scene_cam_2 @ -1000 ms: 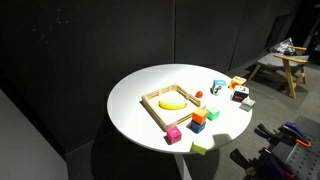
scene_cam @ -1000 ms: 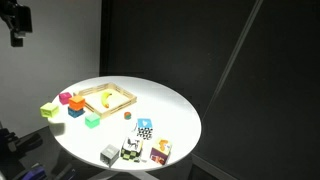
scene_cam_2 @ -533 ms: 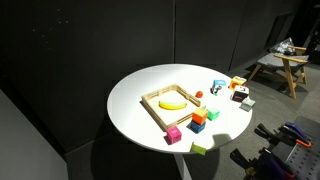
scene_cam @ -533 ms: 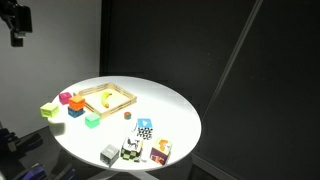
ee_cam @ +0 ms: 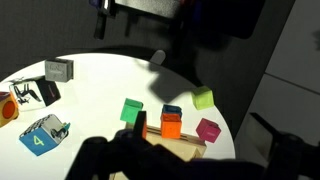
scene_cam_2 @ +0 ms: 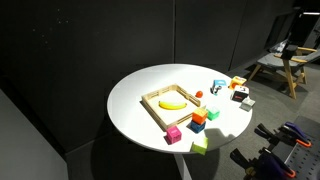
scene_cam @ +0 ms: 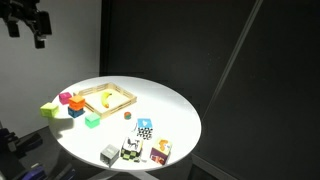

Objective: Pick up the yellow toy banana from the tray and put it on the table

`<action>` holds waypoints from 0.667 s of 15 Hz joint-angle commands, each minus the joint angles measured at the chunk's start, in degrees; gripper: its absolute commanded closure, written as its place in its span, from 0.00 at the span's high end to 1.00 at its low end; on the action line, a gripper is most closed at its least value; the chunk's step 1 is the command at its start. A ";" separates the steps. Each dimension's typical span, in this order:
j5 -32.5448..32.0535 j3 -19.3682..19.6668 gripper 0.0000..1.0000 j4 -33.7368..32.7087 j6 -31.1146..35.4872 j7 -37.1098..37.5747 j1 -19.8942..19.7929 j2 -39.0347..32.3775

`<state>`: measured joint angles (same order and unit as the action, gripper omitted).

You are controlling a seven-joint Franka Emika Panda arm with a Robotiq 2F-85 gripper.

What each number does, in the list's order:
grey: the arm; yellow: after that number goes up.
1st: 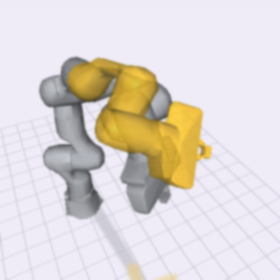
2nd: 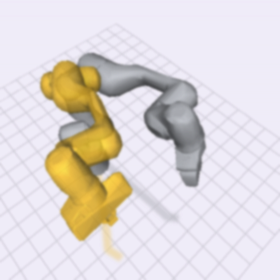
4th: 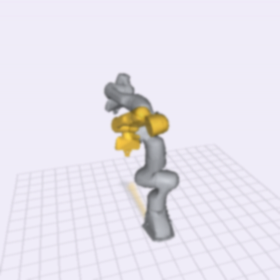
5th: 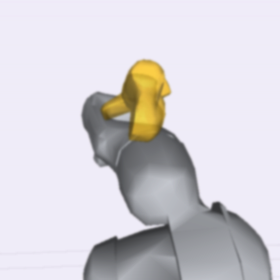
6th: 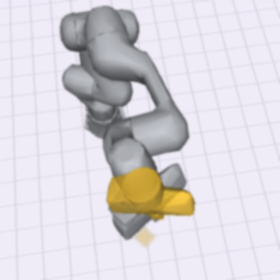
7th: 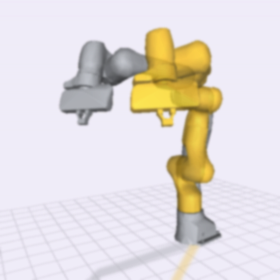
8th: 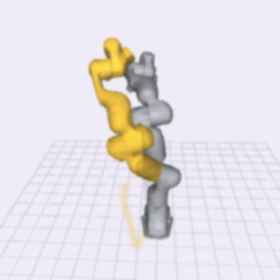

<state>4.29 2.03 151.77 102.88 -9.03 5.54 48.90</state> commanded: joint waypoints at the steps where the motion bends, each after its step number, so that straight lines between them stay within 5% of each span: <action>1: 0.00 -0.17 1.00 -3.03 5.31 -1.10 0.08 -6.45; 10: -0.33 -0.54 1.00 -14.14 12.84 -2.01 -0.04 -24.03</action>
<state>4.26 1.77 143.66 115.36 -9.68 5.57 31.43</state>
